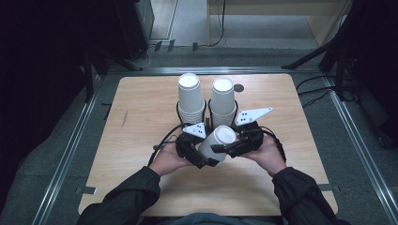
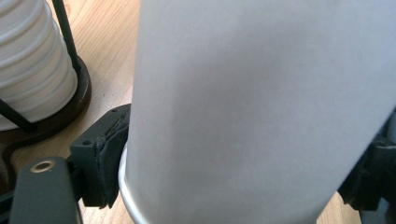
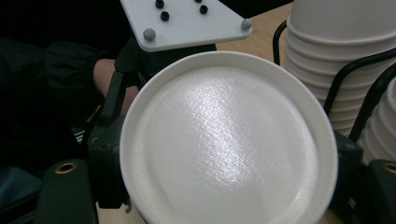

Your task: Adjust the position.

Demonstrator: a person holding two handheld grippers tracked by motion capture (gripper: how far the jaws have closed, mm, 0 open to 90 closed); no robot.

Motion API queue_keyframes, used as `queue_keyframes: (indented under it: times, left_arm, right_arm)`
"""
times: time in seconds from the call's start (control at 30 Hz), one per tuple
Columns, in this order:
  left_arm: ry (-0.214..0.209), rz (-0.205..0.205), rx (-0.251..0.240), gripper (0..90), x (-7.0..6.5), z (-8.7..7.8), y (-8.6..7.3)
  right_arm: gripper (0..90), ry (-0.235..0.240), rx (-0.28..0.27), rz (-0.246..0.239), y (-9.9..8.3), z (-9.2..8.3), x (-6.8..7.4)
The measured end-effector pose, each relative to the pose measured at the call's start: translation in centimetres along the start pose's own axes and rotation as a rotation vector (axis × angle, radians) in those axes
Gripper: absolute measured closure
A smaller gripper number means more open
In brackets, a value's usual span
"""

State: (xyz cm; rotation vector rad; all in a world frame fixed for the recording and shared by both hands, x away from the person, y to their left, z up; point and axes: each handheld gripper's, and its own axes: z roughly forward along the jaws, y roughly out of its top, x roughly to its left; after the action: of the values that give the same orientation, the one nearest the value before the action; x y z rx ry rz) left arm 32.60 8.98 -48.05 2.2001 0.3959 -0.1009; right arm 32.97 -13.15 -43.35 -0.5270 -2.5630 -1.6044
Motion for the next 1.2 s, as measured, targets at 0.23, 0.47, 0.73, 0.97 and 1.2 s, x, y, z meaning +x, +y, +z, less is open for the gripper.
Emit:
queue_keyframes:
  times: [0.23,0.47,0.73,0.97,1.2]
  left_arm:
    - [0.006,0.019,0.008,14.0,0.1,-1.5,0.4]
    - [0.042,0.02,0.055,13.9,0.2,-3.2,0.4]
    - [0.08,0.048,0.117,14.0,0.5,-4.8,0.7]
    - [0.122,0.051,0.214,13.9,1.5,-4.5,0.6]
    - [0.124,0.062,0.289,13.9,1.9,-3.6,0.2]
  right_arm:
    - [14.1,0.051,0.011,0.03,-0.3,-0.5,-0.5]
    - [14.3,-0.018,0.105,-0.008,-1.1,-0.7,-0.5]
    - [14.2,-0.045,0.162,-0.026,-1.7,0.0,-0.3]
    - [16.4,-0.044,0.172,-0.023,-2.2,0.3,-0.5]
    - [16.3,-0.071,0.213,-0.038,-2.8,0.6,-0.6]
